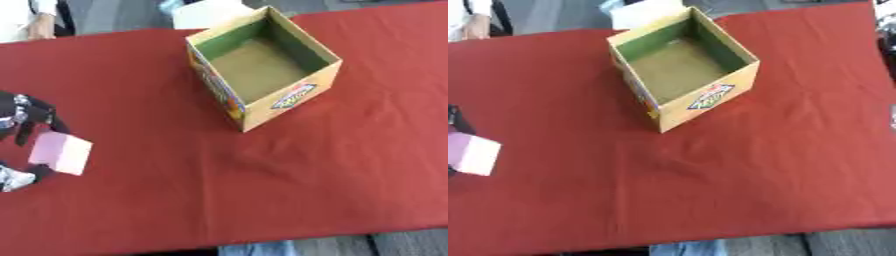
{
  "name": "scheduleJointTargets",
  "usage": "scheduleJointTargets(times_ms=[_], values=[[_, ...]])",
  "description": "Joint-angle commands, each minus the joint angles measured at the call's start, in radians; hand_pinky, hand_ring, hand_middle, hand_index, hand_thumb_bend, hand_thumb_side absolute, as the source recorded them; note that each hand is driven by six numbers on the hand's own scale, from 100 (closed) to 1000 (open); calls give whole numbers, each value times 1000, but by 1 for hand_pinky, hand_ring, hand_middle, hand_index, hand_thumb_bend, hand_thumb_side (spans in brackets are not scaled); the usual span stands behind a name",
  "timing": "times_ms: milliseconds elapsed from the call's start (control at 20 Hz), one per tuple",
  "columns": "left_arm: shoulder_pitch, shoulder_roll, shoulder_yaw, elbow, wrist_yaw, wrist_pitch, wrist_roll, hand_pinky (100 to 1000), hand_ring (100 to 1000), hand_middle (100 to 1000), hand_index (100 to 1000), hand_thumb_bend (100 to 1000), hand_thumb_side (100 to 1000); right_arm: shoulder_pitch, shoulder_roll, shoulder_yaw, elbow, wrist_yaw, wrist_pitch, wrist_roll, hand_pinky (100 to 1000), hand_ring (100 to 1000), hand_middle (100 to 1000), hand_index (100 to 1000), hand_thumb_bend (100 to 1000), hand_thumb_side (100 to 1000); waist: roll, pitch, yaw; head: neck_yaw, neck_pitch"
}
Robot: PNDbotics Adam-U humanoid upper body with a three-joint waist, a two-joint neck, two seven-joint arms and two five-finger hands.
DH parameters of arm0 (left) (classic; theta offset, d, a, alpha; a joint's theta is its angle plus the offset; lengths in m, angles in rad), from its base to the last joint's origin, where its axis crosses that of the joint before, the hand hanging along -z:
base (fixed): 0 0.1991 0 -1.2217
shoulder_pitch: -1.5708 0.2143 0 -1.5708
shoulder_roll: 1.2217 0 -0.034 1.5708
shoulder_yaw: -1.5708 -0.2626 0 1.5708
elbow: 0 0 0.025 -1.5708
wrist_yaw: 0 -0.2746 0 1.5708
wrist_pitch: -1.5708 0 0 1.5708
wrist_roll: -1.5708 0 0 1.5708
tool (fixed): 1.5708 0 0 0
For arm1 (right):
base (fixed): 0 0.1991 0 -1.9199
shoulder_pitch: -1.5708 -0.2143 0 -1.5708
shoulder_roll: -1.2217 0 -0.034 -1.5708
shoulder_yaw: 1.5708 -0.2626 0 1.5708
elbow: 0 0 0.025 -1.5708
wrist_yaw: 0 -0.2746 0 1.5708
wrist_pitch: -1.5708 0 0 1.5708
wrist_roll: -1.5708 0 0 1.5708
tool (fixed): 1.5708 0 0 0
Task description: Pick up objects on the table and place them in the box.
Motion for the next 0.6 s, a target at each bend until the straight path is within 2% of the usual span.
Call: scheduleJointTargets(times_ms=[50, 250, 600], values=[[-64, 34, 16, -13, 32, -23, -2, 296, 440, 451, 586, 100, 134, -23, -16, 2, -15, -11, -3, 10, 852, 771, 725, 792, 100, 1000, -1, -15, -8, 18, 7], [-162, 6, -9, -13, 48, -23, -37, 294, 439, 451, 585, 100, 137, -34, -12, 9, -15, -17, -4, 20, 852, 771, 725, 792, 100, 1000, 0, -10, -25, 37, 7], [-323, -88, -53, -1, 22, 40, -109, 291, 439, 449, 583, 100, 122, -52, -2, 20, -15, -28, -4, 34, 853, 772, 725, 792, 100, 1000, -1, -5, -56, 77, 4]])
